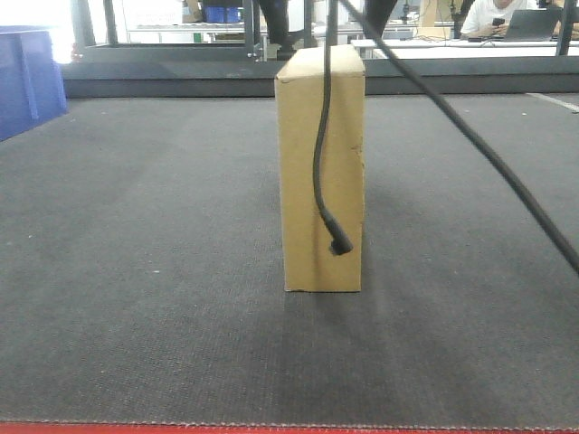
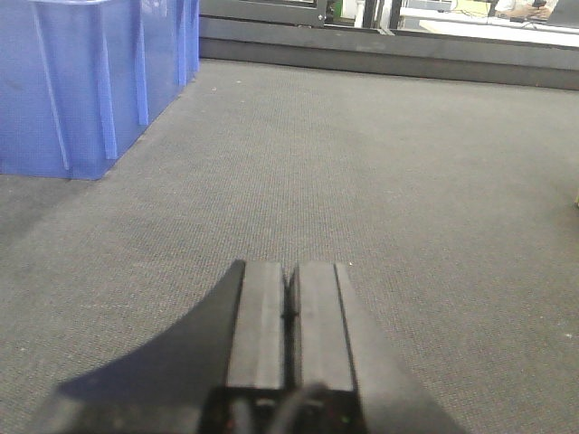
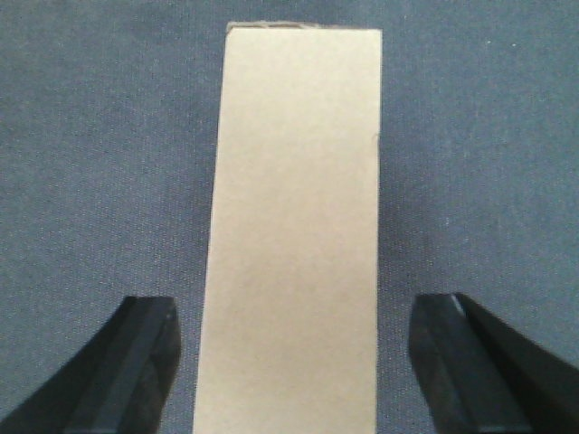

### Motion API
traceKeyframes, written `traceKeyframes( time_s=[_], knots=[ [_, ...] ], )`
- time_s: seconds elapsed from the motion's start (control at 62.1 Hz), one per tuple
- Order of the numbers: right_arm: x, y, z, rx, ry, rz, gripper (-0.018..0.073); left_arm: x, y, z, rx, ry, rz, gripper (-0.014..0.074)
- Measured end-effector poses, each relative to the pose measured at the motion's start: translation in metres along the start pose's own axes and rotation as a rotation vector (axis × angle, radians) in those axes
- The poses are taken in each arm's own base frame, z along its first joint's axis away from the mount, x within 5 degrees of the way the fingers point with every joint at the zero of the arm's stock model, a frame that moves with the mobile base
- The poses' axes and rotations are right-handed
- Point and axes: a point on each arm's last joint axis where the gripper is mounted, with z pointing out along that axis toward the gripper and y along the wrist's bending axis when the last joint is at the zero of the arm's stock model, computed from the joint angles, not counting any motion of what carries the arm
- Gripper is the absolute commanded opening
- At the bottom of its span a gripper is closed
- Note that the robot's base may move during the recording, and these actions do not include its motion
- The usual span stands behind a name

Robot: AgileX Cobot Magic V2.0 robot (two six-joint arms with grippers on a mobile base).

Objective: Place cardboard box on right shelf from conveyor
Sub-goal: 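Lower the open right gripper over the box and close on it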

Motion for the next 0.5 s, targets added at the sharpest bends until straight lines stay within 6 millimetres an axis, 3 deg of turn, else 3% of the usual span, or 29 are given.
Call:
traceKeyframes(
  time_s=[0.499],
  knots=[
    [0.017, 0.001, 0.035, 0.051, 0.095, -0.017, 0.0614, 0.0, 0.0, 0.0, 0.0, 0.0, 0.0, -0.0119]
  ],
)
